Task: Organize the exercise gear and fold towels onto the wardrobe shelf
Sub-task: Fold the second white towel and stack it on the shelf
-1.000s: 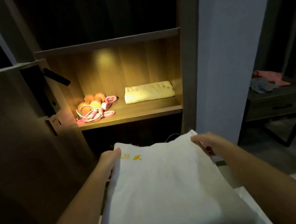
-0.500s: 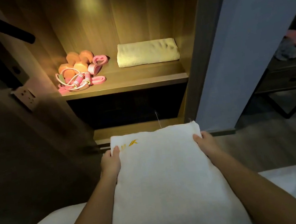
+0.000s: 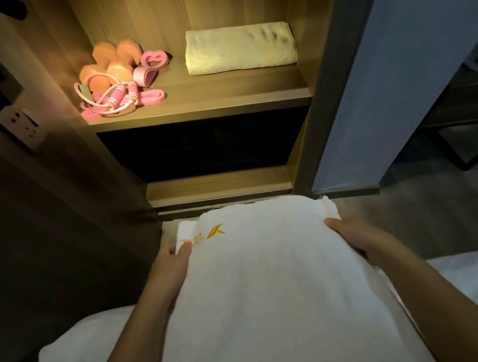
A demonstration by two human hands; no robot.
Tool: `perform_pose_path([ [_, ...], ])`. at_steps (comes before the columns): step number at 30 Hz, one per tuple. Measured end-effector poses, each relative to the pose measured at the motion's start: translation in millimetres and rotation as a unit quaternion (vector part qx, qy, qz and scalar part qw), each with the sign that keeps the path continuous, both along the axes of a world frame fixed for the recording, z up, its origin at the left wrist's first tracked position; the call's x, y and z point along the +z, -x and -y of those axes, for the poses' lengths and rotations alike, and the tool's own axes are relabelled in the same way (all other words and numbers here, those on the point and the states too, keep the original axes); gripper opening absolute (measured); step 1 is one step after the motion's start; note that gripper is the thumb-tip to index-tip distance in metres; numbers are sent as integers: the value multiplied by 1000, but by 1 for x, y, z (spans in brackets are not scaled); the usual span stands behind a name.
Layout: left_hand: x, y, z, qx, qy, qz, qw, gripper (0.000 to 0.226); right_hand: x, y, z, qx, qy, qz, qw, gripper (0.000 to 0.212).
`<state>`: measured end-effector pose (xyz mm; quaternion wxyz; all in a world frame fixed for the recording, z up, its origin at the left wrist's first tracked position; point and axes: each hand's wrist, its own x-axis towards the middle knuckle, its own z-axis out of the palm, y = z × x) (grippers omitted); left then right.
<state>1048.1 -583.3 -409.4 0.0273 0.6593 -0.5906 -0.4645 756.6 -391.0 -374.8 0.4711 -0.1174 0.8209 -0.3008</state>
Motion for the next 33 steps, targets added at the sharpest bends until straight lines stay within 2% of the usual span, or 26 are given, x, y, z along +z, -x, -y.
perform_pose_path([
  [1, 2, 0, -1, -7, 26, -2, 1000, 40, 0, -3, -1, -2, 18, -28, 999, 47],
  [3, 4, 5, 1, -5, 83, -27, 996, 31, -5, -7, 1, 8, 68, -166, 984, 37],
  [4, 6, 9, 3, 17, 104, -66, 992, 24, -5, -7, 4, 1, 101, -234, 967, 31],
  [6, 11, 15, 4, 76, 128, -187, 971, 8, -3, -8, 5, -28, 174, -276, 945, 27],
  [8, 13, 18, 3, 114, 136, -274, 945, 2, -5, -10, 1, -54, 240, -237, 940, 26],
  [9, 13, 20, 4, 121, 121, -281, 944, 2, -8, -12, 1, -66, 252, -207, 943, 27],
  [11, 7, 25, 6, 136, 56, -251, 957, 8, -19, -12, 5, -77, 207, -148, 964, 33],
  [13, 1, 29, 13, 137, -16, -205, 969, 17, -27, -7, 16, -78, 114, -101, 985, 37],
  [16, -3, 35, 28, 131, -39, -132, 982, 24, -29, 7, 30, -81, 14, -43, 996, 32],
  [19, -1, 38, 36, 86, -51, -57, 993, 27, -23, 16, 38, -68, -7, -6, 998, 33],
  [22, 1, 39, 37, 94, -188, -91, 973, 53, -20, 17, 49, -69, -9, 89, 994, 45],
  [25, 4, 35, 41, 90, -234, -89, 964, 54, -21, 17, 47, -63, -24, 116, 991, 53],
  [27, 4, 33, 42, 109, -184, -103, 971, 56, -21, 17, 41, -54, -36, 112, 992, 53],
  [28, 1, 32, 44, 122, -101, -108, 981, 55, -21, 19, 39, -62, -23, 72, 995, 52],
  [30, -1, 31, 44, 124, 72, -135, 980, 38, -21, 25, 41, -97, 41, -68, 992, 50],
  [31, 0, 31, 45, 116, 105, -142, 978, 34, -21, 28, 44, -108, 70, -116, 985, 51],
  [33, 0, 33, 46, 89, 69, -111, 987, 38, -22, 28, 46, -98, 76, -128, 984, 51],
])
